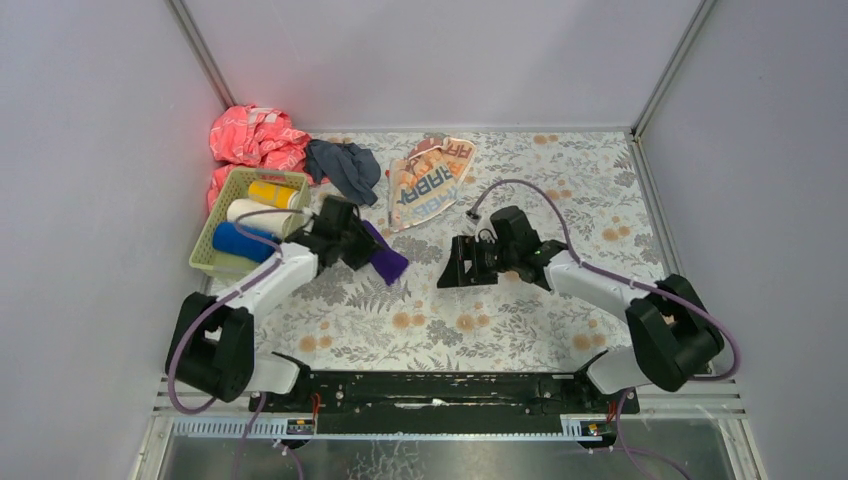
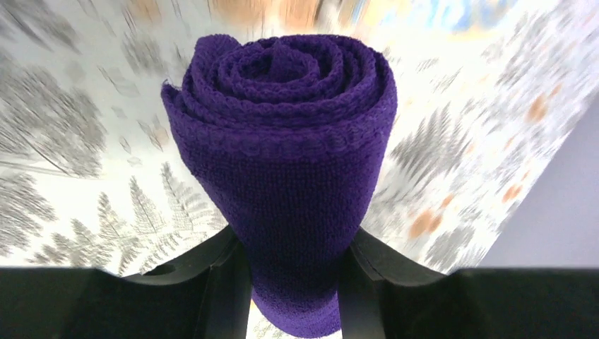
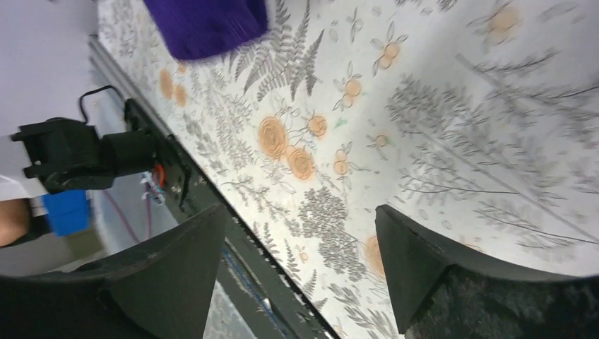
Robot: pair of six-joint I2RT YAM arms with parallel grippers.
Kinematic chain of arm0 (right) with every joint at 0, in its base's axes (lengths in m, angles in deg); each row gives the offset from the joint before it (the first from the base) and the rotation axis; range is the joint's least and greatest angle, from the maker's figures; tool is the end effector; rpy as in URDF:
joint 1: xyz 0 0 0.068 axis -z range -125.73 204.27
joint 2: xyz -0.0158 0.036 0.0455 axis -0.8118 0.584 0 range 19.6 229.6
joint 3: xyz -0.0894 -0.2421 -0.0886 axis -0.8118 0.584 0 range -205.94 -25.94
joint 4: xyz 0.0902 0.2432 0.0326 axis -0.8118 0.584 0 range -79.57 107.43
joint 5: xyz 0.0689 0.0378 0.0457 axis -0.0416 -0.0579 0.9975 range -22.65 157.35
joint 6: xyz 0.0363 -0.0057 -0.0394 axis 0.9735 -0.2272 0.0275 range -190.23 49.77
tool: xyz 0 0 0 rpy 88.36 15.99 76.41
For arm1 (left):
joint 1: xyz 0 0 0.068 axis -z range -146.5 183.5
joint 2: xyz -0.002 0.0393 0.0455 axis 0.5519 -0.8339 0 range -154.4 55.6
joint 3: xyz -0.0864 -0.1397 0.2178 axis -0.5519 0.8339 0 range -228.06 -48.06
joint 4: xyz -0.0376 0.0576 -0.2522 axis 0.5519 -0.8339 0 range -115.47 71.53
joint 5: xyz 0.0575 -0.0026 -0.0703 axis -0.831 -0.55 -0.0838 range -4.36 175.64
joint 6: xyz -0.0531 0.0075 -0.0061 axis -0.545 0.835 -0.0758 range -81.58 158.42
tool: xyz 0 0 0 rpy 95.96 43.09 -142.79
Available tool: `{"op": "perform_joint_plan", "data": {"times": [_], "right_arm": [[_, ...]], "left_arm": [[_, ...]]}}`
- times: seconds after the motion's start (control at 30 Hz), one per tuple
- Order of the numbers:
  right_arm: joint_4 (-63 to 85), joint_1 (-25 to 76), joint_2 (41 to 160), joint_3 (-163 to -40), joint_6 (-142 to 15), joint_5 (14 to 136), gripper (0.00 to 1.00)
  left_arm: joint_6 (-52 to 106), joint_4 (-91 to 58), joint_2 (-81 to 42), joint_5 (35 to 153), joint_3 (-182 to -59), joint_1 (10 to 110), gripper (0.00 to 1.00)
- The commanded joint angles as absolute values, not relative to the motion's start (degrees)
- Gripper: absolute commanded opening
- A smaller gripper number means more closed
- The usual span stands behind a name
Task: Roll the towels
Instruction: Pick up the towel at the center of the board, then place the towel in the bin.
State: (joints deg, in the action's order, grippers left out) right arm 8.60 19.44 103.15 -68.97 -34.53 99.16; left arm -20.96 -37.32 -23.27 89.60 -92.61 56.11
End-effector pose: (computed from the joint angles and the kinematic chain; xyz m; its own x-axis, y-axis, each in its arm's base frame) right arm 0.2330 0.1850 0.1972 -0.8970 -0.0199 -0.4416 -0.3689 0.5840 0.7231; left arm 0.2490 -0.1064 0.1962 -0.7393 -0.6221 -0.2577 -0.4211 0.7257 -0.5441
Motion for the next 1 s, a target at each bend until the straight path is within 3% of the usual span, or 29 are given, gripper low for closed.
{"op": "perform_joint_plan", "data": {"times": [0.0, 0.23, 0.43, 0.77, 0.97], "right_arm": [[25.3, 19.8, 98.8, -75.3, -46.2, 88.5, 0.85], [29.7, 19.9, 97.3, -79.0, -49.9, 83.5, 0.91], [34.4, 19.8, 98.3, -82.4, -53.8, 82.9, 0.92], [36.6, 19.9, 98.9, -84.3, -54.9, 83.9, 0.92], [37.2, 19.8, 99.5, -85.0, -54.5, 83.8, 0.92]], "left_arm": [[-11.5, -45.1, -19.6, 88.3, -100.7, 43.6, 0.29], [-1.3, -52.4, -22.1, 91.5, -111.3, 21.9, 0.31], [1.6, -52.2, -26.5, 97.9, -112.9, 7.8, 0.31], [7.4, -54.0, -32.1, 97.9, -115.3, -3.4, 0.32], [9.4, -57.0, -36.2, 96.5, -115.9, -3.7, 0.33]]}}
